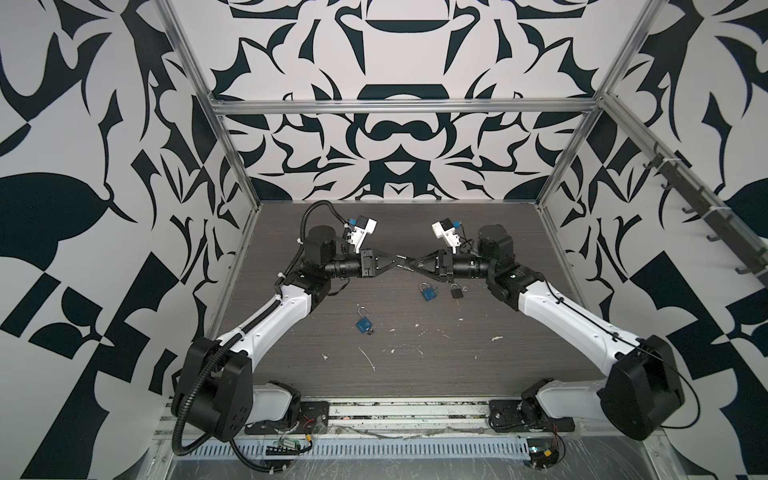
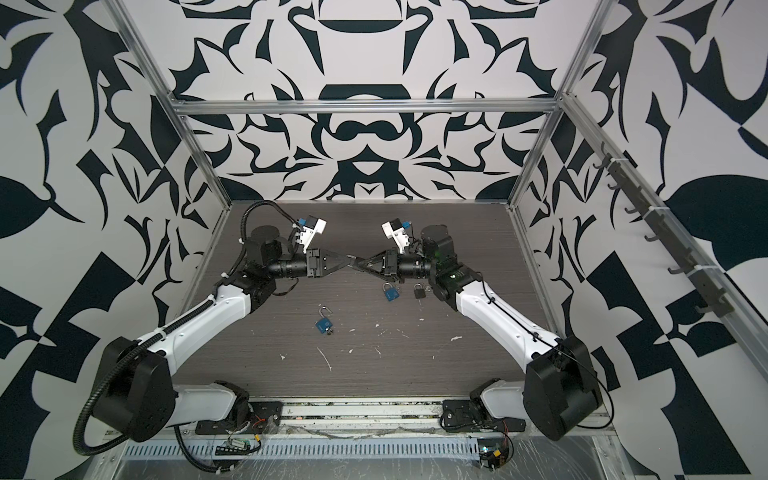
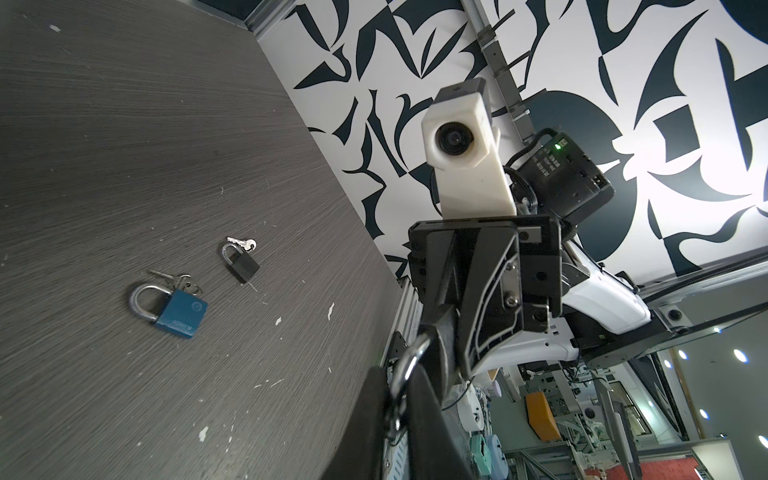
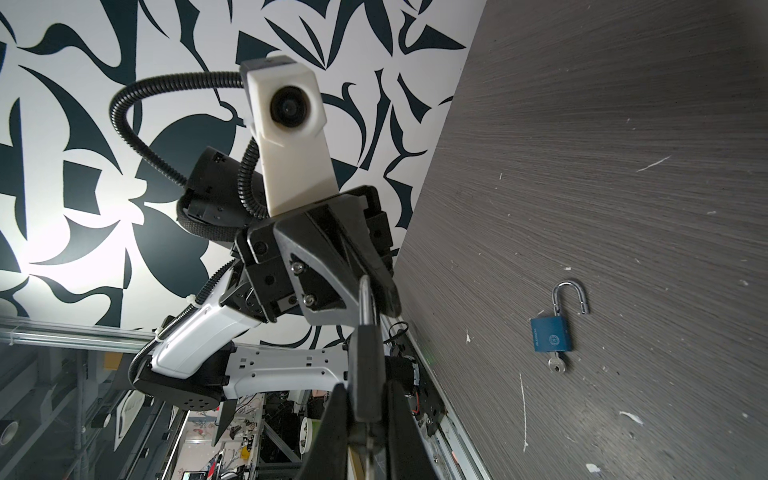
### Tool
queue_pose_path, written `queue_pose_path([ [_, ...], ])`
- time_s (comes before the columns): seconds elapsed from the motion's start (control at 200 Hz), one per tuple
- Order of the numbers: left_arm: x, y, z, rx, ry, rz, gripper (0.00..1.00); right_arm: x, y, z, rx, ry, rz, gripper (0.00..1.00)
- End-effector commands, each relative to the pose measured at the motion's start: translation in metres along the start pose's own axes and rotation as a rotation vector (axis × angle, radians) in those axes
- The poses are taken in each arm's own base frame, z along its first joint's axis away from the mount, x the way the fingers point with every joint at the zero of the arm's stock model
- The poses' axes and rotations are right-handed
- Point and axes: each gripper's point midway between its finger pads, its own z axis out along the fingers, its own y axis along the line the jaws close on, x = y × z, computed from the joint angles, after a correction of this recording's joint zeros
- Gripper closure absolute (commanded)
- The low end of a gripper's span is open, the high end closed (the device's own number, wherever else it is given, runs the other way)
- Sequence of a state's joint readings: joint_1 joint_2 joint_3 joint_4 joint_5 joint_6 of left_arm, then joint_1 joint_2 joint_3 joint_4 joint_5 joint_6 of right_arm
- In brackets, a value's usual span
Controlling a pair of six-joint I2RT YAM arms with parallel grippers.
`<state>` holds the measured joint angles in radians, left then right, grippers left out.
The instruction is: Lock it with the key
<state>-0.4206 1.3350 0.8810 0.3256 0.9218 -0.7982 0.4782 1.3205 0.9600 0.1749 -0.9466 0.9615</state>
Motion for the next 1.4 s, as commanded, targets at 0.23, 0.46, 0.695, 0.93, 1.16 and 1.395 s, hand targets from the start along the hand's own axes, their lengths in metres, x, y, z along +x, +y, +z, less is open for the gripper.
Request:
queue_pose_path([
  [0.23, 0.000, -0.012, -0.004, 0.041, -0.007, -0.004, 1.00, 0.004, 0.003, -0.010, 0.046, 0.000, -0.107, 1.00],
  [0.46, 0.006, -0.033, -0.014, 0.084, -0.035, -0.002, 1.00, 0.002, 0.003, -0.016, 0.077, -0.033, -0.227, 1.00],
  [0.695, 0.019, -0.044, -0.020, 0.068, -0.074, 0.072, 1.00, -0.011, 0.010, -0.026, 0.043, -0.127, -0.292, 1.00],
  [0.93, 0.027, -0.056, -0.017, 0.095, -0.055, 0.105, 1.00, -0.018, 0.020, -0.028, 0.003, -0.154, -0.317, 1.00],
  [1.16, 0.036, -0.061, -0.007, 0.117, -0.029, 0.125, 1.00, -0.021, 0.022, -0.027, -0.008, -0.161, -0.320, 1.00],
  [1.395, 0.037, -0.068, -0.003, 0.136, -0.024, 0.137, 1.00, -0.023, 0.019, -0.023, -0.016, -0.158, -0.307, 1.00],
])
